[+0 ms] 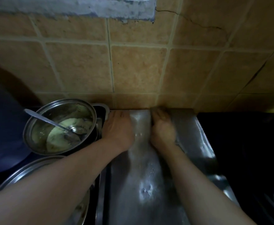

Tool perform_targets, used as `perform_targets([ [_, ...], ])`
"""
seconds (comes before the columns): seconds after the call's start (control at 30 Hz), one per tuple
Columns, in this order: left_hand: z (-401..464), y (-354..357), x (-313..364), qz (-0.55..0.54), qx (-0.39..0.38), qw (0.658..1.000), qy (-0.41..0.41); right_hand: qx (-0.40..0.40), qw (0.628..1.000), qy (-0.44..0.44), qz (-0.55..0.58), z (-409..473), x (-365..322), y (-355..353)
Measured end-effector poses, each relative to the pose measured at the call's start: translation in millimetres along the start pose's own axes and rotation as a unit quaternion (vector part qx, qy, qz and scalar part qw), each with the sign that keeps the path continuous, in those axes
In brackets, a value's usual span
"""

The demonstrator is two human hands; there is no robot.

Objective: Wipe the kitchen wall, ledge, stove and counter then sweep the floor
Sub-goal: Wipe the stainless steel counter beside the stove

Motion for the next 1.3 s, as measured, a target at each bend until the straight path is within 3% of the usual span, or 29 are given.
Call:
perform_targets([
  [0.1,-9,-3,-4,-0.025,0.007,1.0,-0.014,-0.036,0.994,-0.096,0.028,-7,-27,-7],
  [0.23,-19,0,-9,-0.037,-0.004,0.998,-0.046,-0.03,0.999,0.013,-0.026,7,31,-18],
  [0.3,-24,0,-11,-0.032,-0.007,0.998,-0.061,-0.007,0.999,0.028,-0.037,10,27,-15],
  [0.37,-27,1,-12,-0.031,-0.007,0.997,-0.068,0.013,1.0,-0.019,-0.016,7,1,-11],
  [0.47,-33,-1,-14,-0.039,-0.006,0.996,-0.08,-0.031,0.986,-0.14,0.081,-20,-43,-2],
  [0.57,-39,0,-15,-0.038,-0.018,0.995,-0.089,-0.069,0.962,-0.24,0.105,-56,-67,10],
  [0.67,-44,0,-17,-0.037,-0.023,0.995,-0.091,-0.079,0.962,-0.215,0.148,-43,-61,9],
  [0.83,-52,-5,-21,-0.024,-0.037,0.994,-0.1,-0.081,0.984,-0.122,0.106,9,-54,19],
  [1.03,-61,-6,-22,0.005,-0.065,0.992,-0.106,-0.146,0.943,-0.249,0.165,-35,-71,23],
  [1.3,-75,-1,-22,0.129,-0.061,0.985,-0.094,-0.151,0.944,-0.262,0.131,16,-104,36],
])
Point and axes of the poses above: each hand's wrist, its own z-axis towards the middle knuckle, its own y-axis out of the palm, x = y × z, the point moved 7 cm from there along z, towards the middle knuckle, and after that the axes turned 2 degrees about -z, right-handed, at the moved point
